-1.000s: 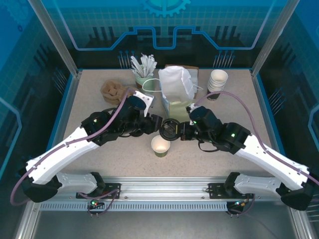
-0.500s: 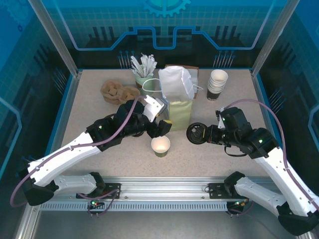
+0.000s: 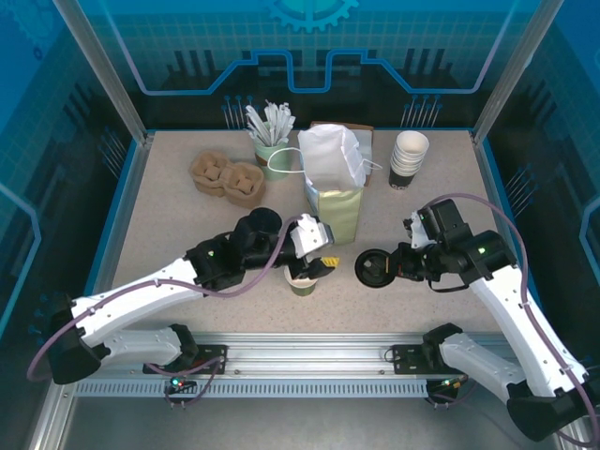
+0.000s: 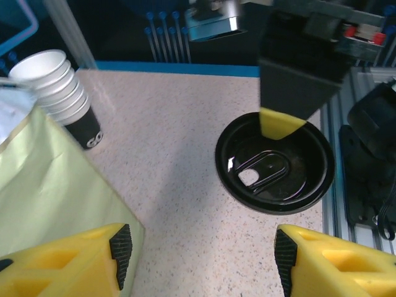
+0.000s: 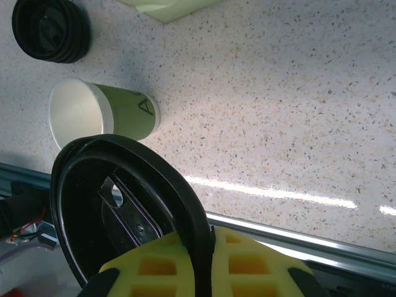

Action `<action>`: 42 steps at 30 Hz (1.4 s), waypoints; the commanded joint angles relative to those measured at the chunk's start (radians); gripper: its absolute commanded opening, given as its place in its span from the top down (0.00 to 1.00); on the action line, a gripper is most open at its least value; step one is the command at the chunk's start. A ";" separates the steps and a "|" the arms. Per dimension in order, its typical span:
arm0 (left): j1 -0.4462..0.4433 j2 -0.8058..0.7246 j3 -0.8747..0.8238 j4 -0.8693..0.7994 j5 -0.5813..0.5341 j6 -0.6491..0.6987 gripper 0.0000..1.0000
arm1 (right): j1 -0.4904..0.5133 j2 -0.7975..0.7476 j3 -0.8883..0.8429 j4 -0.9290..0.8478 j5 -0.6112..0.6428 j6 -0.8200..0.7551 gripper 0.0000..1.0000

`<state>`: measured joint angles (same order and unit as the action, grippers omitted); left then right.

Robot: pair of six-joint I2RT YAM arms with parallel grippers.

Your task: Pack the takeout coffee

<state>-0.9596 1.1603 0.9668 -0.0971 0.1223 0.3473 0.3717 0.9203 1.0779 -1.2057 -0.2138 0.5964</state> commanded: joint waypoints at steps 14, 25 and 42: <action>-0.189 0.044 -0.161 0.223 -0.164 0.381 0.34 | -0.042 0.087 -0.001 -0.017 -0.120 -0.071 1.00; -0.197 0.062 -0.186 0.258 -0.240 0.418 0.41 | -0.050 0.114 -0.037 0.028 -0.200 -0.069 1.00; -0.196 0.102 -0.186 0.261 -0.244 0.470 0.48 | -0.048 0.156 -0.067 0.062 -0.254 -0.071 1.00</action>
<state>-1.1503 1.2499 0.7879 0.1417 -0.1165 0.7925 0.3325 1.0702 1.0157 -1.1492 -0.4202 0.5373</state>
